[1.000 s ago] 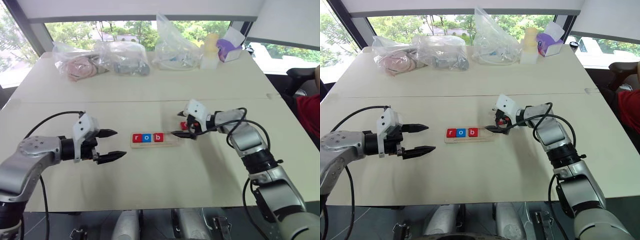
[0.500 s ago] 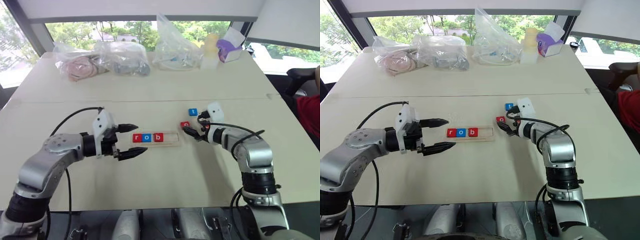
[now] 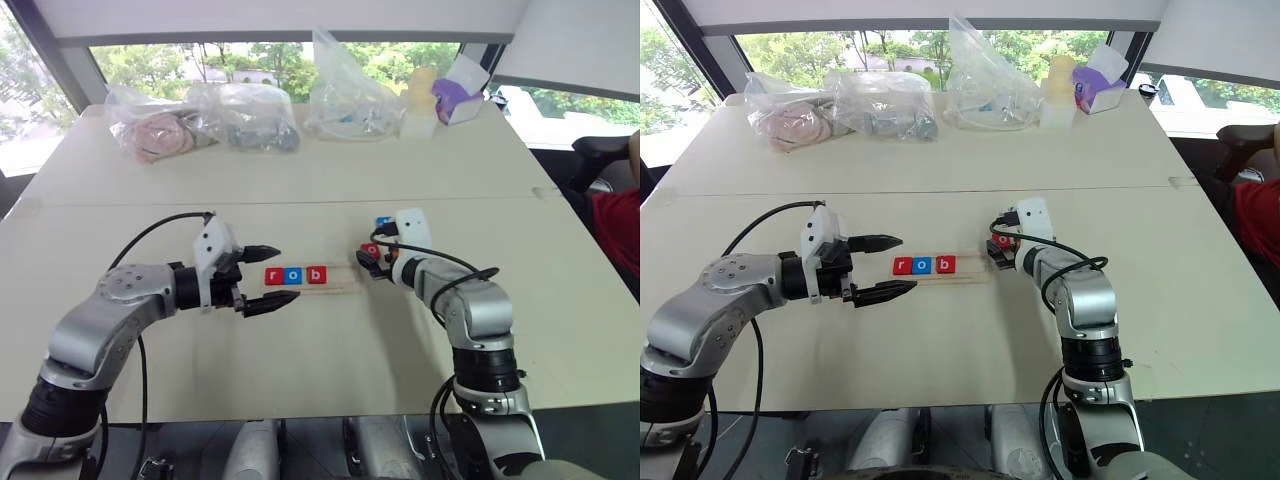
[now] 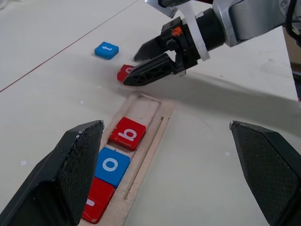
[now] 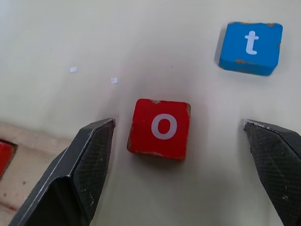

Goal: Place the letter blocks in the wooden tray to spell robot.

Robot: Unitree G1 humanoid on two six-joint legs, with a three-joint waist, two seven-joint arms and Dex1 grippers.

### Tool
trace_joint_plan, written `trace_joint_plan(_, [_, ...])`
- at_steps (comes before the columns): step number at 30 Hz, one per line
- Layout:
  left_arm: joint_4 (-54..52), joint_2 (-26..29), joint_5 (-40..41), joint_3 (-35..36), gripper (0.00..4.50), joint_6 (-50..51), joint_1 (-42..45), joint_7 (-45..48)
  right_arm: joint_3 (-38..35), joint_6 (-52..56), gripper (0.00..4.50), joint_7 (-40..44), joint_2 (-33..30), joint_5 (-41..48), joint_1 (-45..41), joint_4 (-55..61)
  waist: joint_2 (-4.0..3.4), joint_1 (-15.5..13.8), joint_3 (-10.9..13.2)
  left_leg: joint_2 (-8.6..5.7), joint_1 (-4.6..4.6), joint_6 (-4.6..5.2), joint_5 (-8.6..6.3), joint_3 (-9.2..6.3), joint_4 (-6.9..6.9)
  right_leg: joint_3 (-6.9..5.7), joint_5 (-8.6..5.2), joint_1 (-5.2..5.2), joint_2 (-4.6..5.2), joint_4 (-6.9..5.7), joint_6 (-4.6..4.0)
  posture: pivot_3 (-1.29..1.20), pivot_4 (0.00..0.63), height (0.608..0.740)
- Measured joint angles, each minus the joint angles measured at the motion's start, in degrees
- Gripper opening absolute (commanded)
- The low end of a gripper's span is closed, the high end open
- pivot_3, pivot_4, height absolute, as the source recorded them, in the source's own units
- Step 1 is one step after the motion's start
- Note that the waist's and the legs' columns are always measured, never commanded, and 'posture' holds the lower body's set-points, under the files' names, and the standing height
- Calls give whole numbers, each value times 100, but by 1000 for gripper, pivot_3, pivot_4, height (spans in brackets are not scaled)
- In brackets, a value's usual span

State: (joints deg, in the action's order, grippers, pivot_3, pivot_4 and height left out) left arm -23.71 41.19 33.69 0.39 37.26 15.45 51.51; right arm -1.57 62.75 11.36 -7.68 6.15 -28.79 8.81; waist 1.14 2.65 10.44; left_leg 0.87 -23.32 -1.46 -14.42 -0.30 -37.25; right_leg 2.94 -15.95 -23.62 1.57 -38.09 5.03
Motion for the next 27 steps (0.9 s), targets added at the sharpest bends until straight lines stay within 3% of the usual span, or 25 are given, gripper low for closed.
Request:
trace_joint_plan(3, [-10,-13,-3,-19,4500,0,-6,-63,120,-242,3656,-152,96,-87,-99,-291,2,6,-1,2,6,-1,1,1,-1,0,0,6,-1,0,0,0,150,735])
trace_joint_plan(8, [-12,-20,-1,-19,4500,0,-5,-142,185,-424,1203,-337,112,-222,-73,-397,4,14,-3,3,8,-2,1,0,1,1,0,7,-3,0,-1,0,150,735])
trace_joint_plan(17, [22,-164,-4,-155,4500,-56,31,-75,100,-361,1181,-609,226,-266,30,-173,4,-9,-3,3,3,-2,1,-2,3,0,-1,4,-2,2,-1,0,150,735])
trace_joint_plan(27, [580,-259,-329,-700,4500,-461,564,542,-615,805,1181,-917,236,-229,637,1555,3,-33,-2,-1,-7,-2,1,-4,8,-1,-1,-3,-1,9,-1,0,150,735])
